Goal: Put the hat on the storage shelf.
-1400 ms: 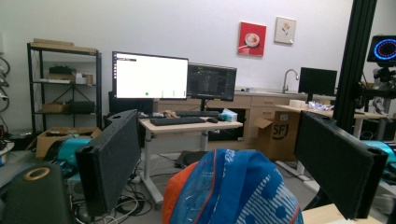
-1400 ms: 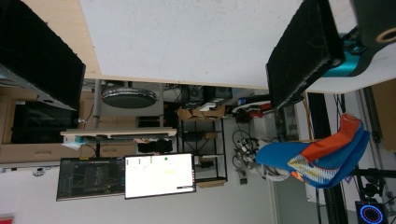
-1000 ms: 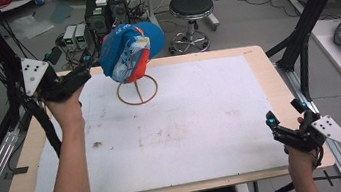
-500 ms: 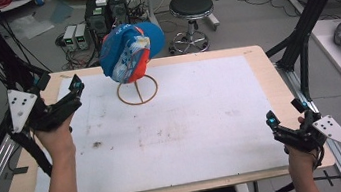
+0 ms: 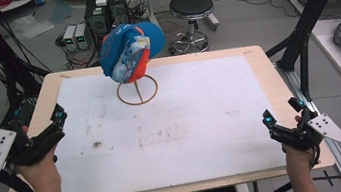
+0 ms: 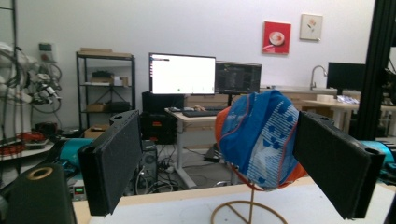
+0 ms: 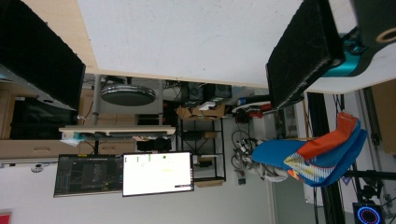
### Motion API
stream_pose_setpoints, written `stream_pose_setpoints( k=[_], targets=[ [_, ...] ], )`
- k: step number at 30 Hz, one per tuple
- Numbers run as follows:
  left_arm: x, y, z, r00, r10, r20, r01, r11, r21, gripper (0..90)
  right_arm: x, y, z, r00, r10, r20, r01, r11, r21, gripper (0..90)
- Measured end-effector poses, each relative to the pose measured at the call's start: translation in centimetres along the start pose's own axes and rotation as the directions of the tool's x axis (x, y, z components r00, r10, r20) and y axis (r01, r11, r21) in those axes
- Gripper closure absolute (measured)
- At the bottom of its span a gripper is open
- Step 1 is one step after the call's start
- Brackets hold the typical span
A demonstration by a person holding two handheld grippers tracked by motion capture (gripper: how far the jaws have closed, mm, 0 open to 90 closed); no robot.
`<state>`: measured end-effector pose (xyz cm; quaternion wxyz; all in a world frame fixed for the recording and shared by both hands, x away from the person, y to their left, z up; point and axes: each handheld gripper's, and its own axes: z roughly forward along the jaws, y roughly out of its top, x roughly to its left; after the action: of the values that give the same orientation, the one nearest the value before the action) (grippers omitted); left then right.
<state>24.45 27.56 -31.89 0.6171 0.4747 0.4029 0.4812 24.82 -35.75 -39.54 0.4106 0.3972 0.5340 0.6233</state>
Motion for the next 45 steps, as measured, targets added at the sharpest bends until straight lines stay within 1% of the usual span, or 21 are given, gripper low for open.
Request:
stream_pose_setpoints(
  k=[2, 5, 9, 13, 14, 18, 19, 21, 25, 27, 29, 31, 32, 34, 36, 39, 43, 45],
  targets=[
    [0.3, -0.4, -0.6, 0.9999, -0.009, -0.010, 0.009, 1.0000, 0.004, 16.1, 0.1, 0.0, 0.1, 1.0000, -0.003, 0.000, 0.003, 1.0000, 0.000, 4.3],
    [0.6, -1.2, -1.3, 0.9997, -0.008, -0.022, 0.009, 0.9999, 0.013, 15.2, 0.1, 0.0, 0.1, 1.0000, -0.002, 0.000, 0.002, 1.0000, -0.003, 4.3],
    [0.9, -2.0, -2.1, 0.9995, -0.008, -0.031, 0.008, 0.9999, 0.008, 15.2, 0.0, 0.0, 0.0, 1.0000, -0.007, -0.002, 0.006, 1.0000, -0.005, 4.2],
    [1.1, -2.6, -2.7, 0.9992, 0.015, -0.036, -0.014, 0.9998, 0.014, 15.1, 0.0, 0.1, 0.1, 0.9999, -0.013, -0.002, 0.013, 0.9999, -0.009, 4.2],
    [1.2, -2.7, -2.7, 0.9993, 0.007, -0.038, -0.007, 0.9999, 0.015, 15.1, 0.0, 0.0, 0.1, 1.0000, -0.005, -0.004, 0.005, 1.0000, -0.006, 4.1],
    [1.4, -3.4, -3.3, 0.9984, -0.007, -0.056, 0.008, 0.9999, 0.013, 14.8, 0.0, 0.0, 0.0, 1.0000, 0.001, -0.001, -0.001, 1.0000, -0.002, 4.1],
    [1.4, -3.5, -3.4, 0.9982, -0.003, -0.059, 0.004, 0.9999, 0.017, 14.8, -0.1, 0.0, 0.1, 0.9999, -0.011, -0.002, 0.011, 0.9999, -0.009, 4.1],
    [1.7, -3.8, -3.4, 0.9981, 0.006, -0.061, -0.004, 0.9995, 0.031, 14.7, -0.2, -0.1, 0.0, 1.0000, -0.003, -0.002, 0.003, 1.0000, -0.007, 4.1],
    [1.9, -4.7, -3.6, 0.9970, -0.001, -0.077, 0.005, 0.9987, 0.051, 14.7, -0.2, -0.3, 0.0, 0.9999, 0.012, 0.001, -0.012, 0.9999, -0.002, 4.1],
    [2.0, -5.3, -3.6, 0.9968, 0.008, -0.080, -0.002, 0.9974, 0.072, 14.4, -0.2, -0.5, 0.0, 1.0000, 0.010, 0.000, -0.010, 1.0000, 0.000, 4.1],
    [1.9, -5.7, -3.5, 0.9965, 0.005, -0.083, 0.002, 0.9965, 0.084, 14.2, -0.2, -0.6, 0.1, 1.0000, 0.006, -0.004, -0.006, 1.0000, 0.007, 4.1],
    [1.9, -5.8, -3.6, 0.9962, 0.001, -0.087, 0.006, 0.9966, 0.082, 14.0, 0.0, -0.6, 0.1, 1.0000, 0.002, -0.009, -0.002, 0.9999, 0.010, 4.1],
    [1.8, -5.8, -3.6, 0.9965, 0.002, -0.084, 0.005, 0.9966, 0.082, 14.0, 0.0, -0.6, 0.1, 0.9999, -0.009, -0.011, 0.009, 0.9999, 0.008, 4.1],
    [1.7, -5.8, -3.6, 0.9970, 0.009, -0.077, -0.003, 0.9967, 0.081, 14.0, 0.2, -0.5, 0.0, 0.9999, -0.006, -0.010, 0.006, 0.9999, 0.011, 4.1],
    [1.7, -5.9, -3.6, 0.9971, 0.005, -0.075, 0.001, 0.9968, 0.079, 14.0, 0.3, -0.4, 0.0, 0.9998, -0.015, -0.013, 0.016, 0.9999, 0.007, 4.1],
    [1.7, -6.1, -3.5, 0.9970, 0.015, -0.076, -0.009, 0.9966, 0.082, 14.0, 0.6, -0.3, -0.1, 0.9996, -0.025, -0.015, 0.025, 0.9997, 0.005, 4.1],
    [1.7, -6.6, -3.1, 0.9976, 0.019, -0.066, -0.011, 0.9940, 0.109, 14.0, 0.5, -0.2, -0.2, 0.9998, -0.020, -0.007, 0.020, 0.9998, -0.006, 4.1],
    [1.5, -6.6, -3.1, 0.9979, 0.018, -0.062, -0.012, 0.9943, 0.106, 13.9, 0.4, -0.3, -0.2, 0.9999, -0.017, -0.004, 0.017, 0.9999, -0.003, 4.1]
  ],
)
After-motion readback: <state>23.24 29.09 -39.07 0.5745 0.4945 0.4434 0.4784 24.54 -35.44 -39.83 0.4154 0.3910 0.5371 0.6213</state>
